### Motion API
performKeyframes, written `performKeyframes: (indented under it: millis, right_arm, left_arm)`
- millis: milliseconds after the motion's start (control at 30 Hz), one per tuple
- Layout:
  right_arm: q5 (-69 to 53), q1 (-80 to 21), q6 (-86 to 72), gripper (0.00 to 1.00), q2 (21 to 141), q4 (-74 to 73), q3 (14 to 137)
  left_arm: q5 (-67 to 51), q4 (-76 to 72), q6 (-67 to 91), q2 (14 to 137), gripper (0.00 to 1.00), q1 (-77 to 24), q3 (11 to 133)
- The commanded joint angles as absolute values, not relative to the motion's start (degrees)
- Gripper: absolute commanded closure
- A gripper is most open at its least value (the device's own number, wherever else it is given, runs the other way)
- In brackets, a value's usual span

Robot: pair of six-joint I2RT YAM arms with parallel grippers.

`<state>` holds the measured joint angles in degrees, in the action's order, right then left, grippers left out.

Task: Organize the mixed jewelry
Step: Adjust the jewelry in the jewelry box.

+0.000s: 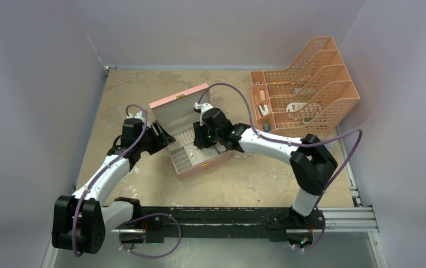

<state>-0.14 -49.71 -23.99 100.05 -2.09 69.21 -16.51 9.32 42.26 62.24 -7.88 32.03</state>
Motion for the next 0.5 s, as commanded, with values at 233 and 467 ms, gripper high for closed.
performKeyframes:
  millis: [233,467]
  right_arm:
    - [0.6,-50.1,-23.4,0.62,97.6,-6.3,71.4]
    - [-3.2,-50.1,-22.4,0.64,99.4,-7.8,72.1]
  left_arm:
    - [-18.0,6.5,41.4,62.4,0.45,-8.0,33.5]
    - [-17.6,6.8,41.3,62.5,0.45,-8.0,33.6]
